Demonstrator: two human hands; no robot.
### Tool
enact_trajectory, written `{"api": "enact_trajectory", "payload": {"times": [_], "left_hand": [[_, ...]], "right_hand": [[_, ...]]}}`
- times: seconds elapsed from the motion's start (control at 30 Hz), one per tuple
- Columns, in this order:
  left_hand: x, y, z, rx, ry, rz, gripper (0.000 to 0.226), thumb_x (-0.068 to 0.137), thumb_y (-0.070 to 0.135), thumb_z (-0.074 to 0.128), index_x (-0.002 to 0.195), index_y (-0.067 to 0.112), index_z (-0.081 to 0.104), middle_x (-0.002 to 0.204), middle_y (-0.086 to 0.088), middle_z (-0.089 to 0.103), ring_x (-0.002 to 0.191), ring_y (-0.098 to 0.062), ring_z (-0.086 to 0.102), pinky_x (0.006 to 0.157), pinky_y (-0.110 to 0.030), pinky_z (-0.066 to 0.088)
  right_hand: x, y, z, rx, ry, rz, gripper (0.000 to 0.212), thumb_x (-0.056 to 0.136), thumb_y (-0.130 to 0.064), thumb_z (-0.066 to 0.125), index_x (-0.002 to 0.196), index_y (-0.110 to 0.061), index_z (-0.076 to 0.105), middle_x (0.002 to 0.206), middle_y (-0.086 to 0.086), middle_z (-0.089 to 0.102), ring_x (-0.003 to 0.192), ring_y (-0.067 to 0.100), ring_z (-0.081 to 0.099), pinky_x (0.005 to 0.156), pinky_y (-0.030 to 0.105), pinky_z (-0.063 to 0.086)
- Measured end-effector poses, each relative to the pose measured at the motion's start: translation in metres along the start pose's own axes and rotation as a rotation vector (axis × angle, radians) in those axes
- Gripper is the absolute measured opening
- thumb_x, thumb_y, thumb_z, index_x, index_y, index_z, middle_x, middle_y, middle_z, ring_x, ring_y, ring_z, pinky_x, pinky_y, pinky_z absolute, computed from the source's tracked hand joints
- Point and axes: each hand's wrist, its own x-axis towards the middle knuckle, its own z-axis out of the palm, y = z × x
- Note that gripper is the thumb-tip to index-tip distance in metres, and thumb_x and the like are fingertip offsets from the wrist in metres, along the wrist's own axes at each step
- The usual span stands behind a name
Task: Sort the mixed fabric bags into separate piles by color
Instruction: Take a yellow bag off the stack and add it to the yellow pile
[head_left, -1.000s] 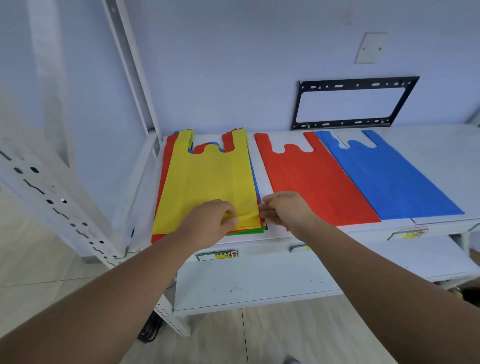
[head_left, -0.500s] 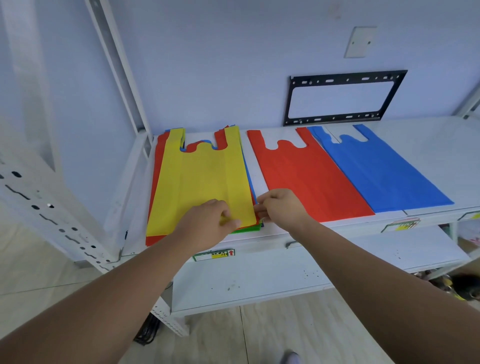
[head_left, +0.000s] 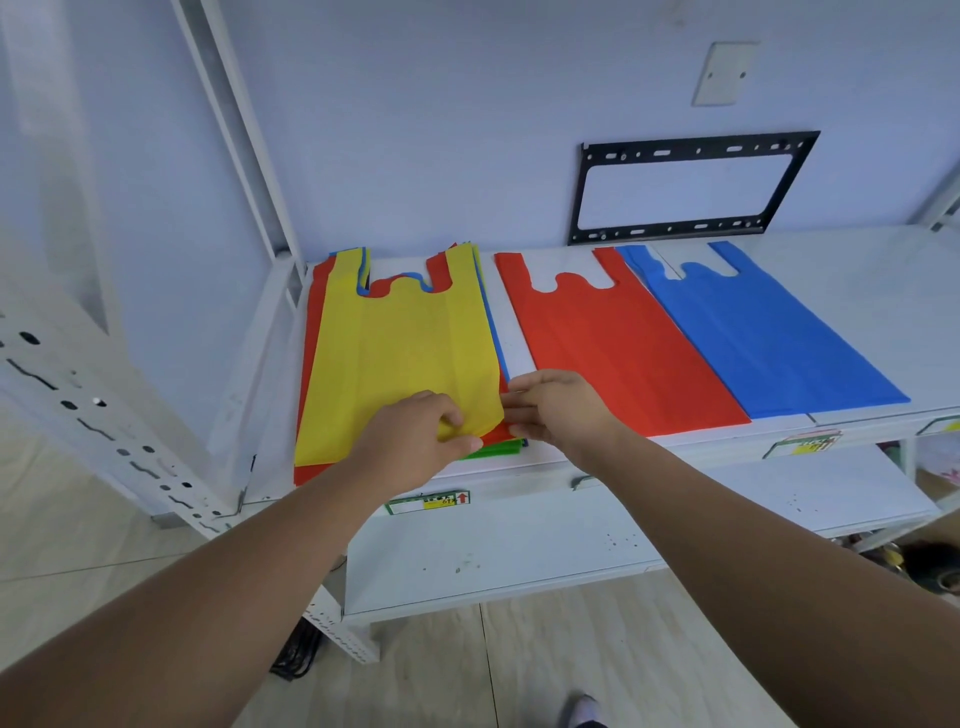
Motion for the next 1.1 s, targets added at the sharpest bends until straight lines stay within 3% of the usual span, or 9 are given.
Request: {"api": "enact_trajectory", "payload": {"times": [0.2,0.3,0.4,0.6,0.7,0.8,0.9,1.0,1.1], "left_hand": [[0.001,0.000,-0.005,-0.017,-0.007,-0.011,0.038,0.092,0.056,0.058,0.113,0.025,0.066,0.111,0.012,0.065,0.097,-0.014,0.062,0.084,-0.035,0.050],[0.000,0.002,-0.006,-0.001,0.024,0.007,0.028,0.100,0.043,0.051,0.095,0.018,0.063,0.077,0.006,0.058,0.068,-0.018,0.052,0.058,-0.033,0.035],[0.002,-0.002,-0.005,-0.070,0.056,-0.017,0.037,0.103,0.032,0.048,0.070,0.015,0.043,0.057,0.000,0.041,0.053,-0.020,0.038,0.052,-0.035,0.025],[0.009,-0.003,-0.009,-0.126,0.135,0.001,0.039,0.104,0.031,0.045,0.069,0.014,0.040,0.055,-0.001,0.039,0.051,-0.020,0.036,0.052,-0.037,0.030],[0.004,0.000,-0.005,-0.078,0.097,0.071,0.030,0.101,0.040,0.048,0.081,0.022,0.060,0.074,0.004,0.057,0.072,-0.019,0.052,0.066,-0.041,0.048],[-0.006,0.011,0.000,-0.046,0.071,0.093,0.025,0.098,0.046,0.052,0.093,0.029,0.071,0.090,0.009,0.061,0.084,-0.013,0.052,0.074,-0.035,0.045],[-0.018,0.026,0.008,-0.130,0.006,0.115,0.043,0.098,0.048,0.049,0.061,0.026,0.051,0.055,0.008,0.050,0.052,-0.010,0.041,0.052,-0.033,0.032],[-0.027,0.030,0.016,-0.303,0.008,0.072,0.049,0.100,0.049,0.045,0.057,0.026,0.036,0.048,0.007,0.038,0.048,-0.010,0.034,0.050,-0.032,0.026],[-0.030,0.017,0.012,-0.312,0.148,0.083,0.039,0.101,0.051,0.039,0.064,0.039,0.046,0.060,0.010,0.043,0.061,-0.005,0.043,0.057,-0.028,0.031]], "right_hand": [[0.000,0.002,0.005,0.118,0.004,0.082,0.027,0.098,0.005,0.035,0.106,0.003,0.060,0.092,0.022,0.074,0.082,0.029,0.076,0.070,0.035,0.063],[0.001,0.003,0.005,0.121,-0.022,0.097,0.026,0.097,0.004,0.038,0.111,0.002,0.060,0.096,0.023,0.075,0.087,0.032,0.076,0.073,0.036,0.062],[0.004,0.006,0.001,0.065,-0.026,0.107,0.023,0.097,-0.002,0.047,0.114,0.001,0.062,0.102,0.022,0.074,0.096,0.032,0.074,0.081,0.037,0.061],[0.010,0.004,0.001,-0.150,-0.093,0.106,0.039,0.095,-0.039,0.055,0.109,-0.004,0.068,0.099,0.012,0.078,0.095,0.026,0.075,0.068,0.031,0.049],[0.009,0.000,0.009,-0.192,-0.159,0.202,0.061,0.092,-0.061,0.049,0.112,-0.005,0.063,0.095,0.013,0.078,0.089,0.028,0.077,0.061,0.030,0.050],[0.010,-0.004,0.017,-0.271,-0.133,0.210,0.038,0.094,-0.044,0.057,0.106,-0.008,0.054,0.093,0.015,0.074,0.074,0.028,0.075,0.057,0.032,0.055],[0.017,-0.008,0.022,-0.243,-0.076,0.186,0.012,0.095,-0.012,0.057,0.100,-0.001,0.056,0.073,0.018,0.071,0.052,0.024,0.069,0.048,0.031,0.057],[0.022,-0.010,0.025,-0.102,-0.086,0.196,0.015,0.097,-0.012,0.056,0.103,0.000,0.060,0.065,0.011,0.075,0.057,0.018,0.071,0.053,0.029,0.056],[0.024,-0.013,0.025,-0.033,-0.116,0.217,0.017,0.100,-0.017,0.053,0.107,-0.004,0.063,0.068,0.003,0.076,0.060,0.010,0.072,0.053,0.021,0.054]]}}
